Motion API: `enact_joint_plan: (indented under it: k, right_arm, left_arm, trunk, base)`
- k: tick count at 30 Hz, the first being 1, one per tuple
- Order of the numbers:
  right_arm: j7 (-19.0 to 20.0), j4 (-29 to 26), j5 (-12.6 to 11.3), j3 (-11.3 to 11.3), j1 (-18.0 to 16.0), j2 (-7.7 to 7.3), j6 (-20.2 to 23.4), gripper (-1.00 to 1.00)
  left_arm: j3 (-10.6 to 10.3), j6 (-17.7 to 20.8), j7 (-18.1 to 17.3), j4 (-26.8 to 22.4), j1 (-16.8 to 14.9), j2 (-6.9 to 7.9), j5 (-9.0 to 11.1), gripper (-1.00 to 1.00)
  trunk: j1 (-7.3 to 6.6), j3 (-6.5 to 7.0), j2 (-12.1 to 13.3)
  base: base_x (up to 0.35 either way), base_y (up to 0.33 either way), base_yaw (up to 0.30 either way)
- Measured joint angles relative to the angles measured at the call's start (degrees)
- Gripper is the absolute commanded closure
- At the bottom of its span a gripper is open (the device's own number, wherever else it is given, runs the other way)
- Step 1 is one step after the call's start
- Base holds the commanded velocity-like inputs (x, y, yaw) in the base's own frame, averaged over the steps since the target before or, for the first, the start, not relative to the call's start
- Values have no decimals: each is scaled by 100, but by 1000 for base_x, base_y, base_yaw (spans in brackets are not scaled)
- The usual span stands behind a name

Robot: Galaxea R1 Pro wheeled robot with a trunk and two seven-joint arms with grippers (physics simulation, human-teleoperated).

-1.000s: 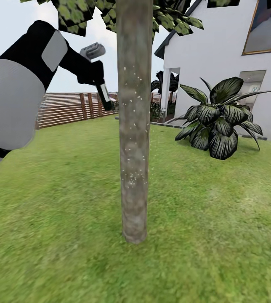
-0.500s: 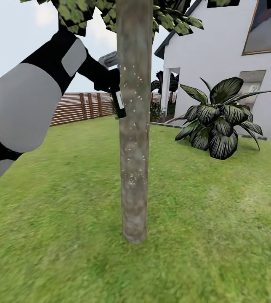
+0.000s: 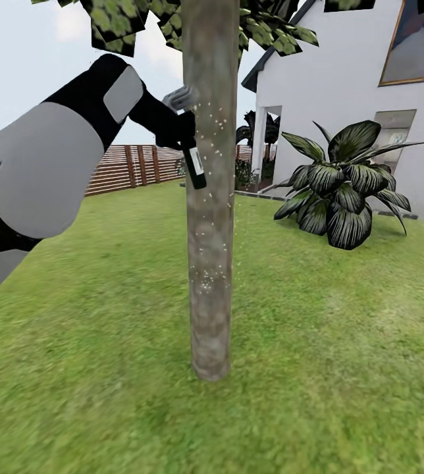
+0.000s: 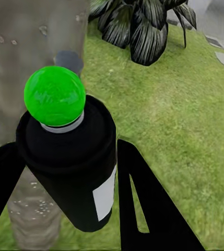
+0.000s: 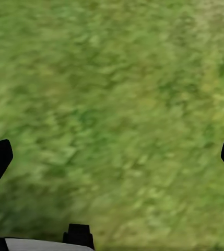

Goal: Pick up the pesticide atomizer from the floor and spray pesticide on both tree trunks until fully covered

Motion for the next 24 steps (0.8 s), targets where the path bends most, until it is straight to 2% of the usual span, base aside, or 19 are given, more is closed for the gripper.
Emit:
enact_joint_plan:
  k: [5, 10, 24]
  right_arm:
    - [0, 0, 0, 0, 0, 0, 0, -100]
    - [0, 5, 0, 0, 0, 0, 0, -100]
    - [0, 7, 0, 0, 0, 8, 0, -100]
  left_arm:
    - [17, -17, 16, 583, 0, 0, -1, 100]
    - [34, -20, 18, 842, -1, 0, 2, 100]
    - [40, -20, 1, 957, 2, 0, 4, 100]
  trunk:
    - [0, 0, 0]
    - [0, 0, -1]
    - [0, 0, -1]
  base:
    - [0, 0, 0]
    - [0, 0, 0]
    - [0, 0, 0]
